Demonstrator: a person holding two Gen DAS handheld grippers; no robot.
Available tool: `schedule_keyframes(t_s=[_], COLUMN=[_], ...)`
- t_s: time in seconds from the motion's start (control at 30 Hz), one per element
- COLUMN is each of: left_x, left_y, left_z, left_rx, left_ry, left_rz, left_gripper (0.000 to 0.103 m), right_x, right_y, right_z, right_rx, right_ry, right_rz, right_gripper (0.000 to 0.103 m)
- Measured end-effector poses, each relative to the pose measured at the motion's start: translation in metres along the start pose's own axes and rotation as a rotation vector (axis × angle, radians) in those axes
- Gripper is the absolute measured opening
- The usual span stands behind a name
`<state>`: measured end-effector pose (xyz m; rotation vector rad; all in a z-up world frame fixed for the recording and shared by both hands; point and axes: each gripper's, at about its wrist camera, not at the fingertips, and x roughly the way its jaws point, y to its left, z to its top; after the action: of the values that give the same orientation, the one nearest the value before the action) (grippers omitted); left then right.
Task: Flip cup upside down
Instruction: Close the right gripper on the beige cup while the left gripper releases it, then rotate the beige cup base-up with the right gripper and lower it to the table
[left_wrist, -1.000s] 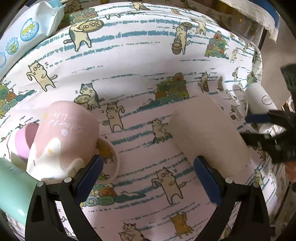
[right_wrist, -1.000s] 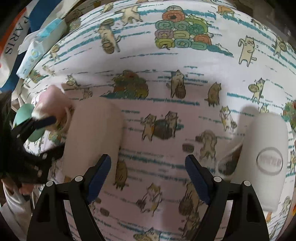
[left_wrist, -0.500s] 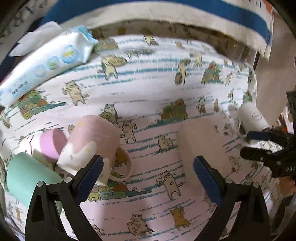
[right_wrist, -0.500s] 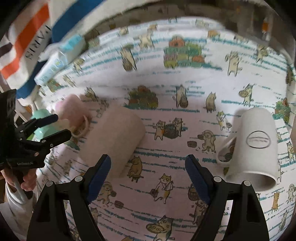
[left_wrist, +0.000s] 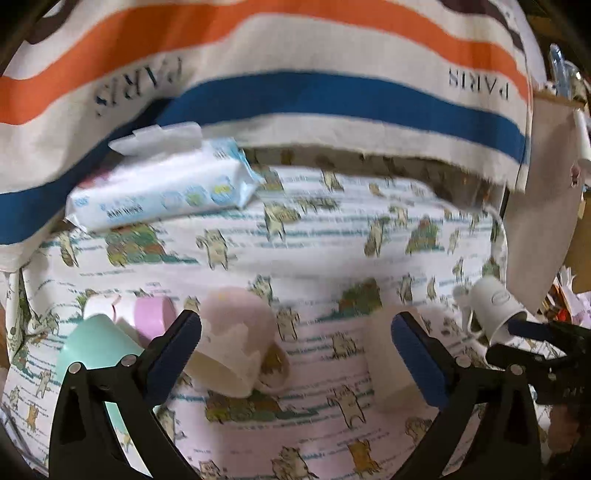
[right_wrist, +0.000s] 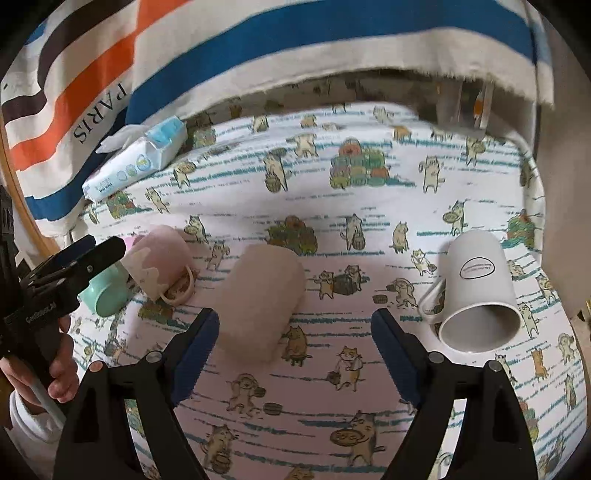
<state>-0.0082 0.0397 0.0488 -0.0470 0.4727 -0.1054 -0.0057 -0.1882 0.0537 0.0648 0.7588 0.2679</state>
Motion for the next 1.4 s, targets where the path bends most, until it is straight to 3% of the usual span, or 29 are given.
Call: schedule_keyframes(t_s=[0.07,0.2,0.5,0.7,0.9,1.23,1.4], left_x=[-0.004,-0.009,0.005,0.004,0.007,0.011,0.012], left_y=[0.003,0.011,0.042,0.043,0.044,0.047,0.044], left_z=[-0.003,-0.010,-0.020,-0.023,-0.024,-0.026,-0.026], left_rx=[0.005,-0.029,-0.170,-0.168,-0.173,-0.199,-0.182], left_ry=[-0.050,-0.116,-0.063,-0.070,-0.058,-0.034,-0.034], left_rz=[0.009,0.013,0.044,0.073,0.088,0.086,0.092], left_gripper=[0.102,0.102,0.102,0.102,0.102,0.102,0.102], right_x=[-0.001,0.009,0.051,0.078,0.091,0.104,0.104], right_y=[0.007,0.013,0.039,0.052,0.054,0.062,0.065], right_z=[-0.003,-0.004,-0.003,-0.006,-0.010,-0.016,-0.018], right_rx=[0.015,0.063,0.031,0.034,0.064,0.026,0.000], right_ry=[-0.017,-0.021,0.082,0.123,0.142,0.174,0.176], right_rz=[-0.030,-0.068,-0.095,-0.174,-0.178,-0.201,-0.207], right_gripper=[0.103,0.103,0.103,0.103,0.102,0.076,0.073])
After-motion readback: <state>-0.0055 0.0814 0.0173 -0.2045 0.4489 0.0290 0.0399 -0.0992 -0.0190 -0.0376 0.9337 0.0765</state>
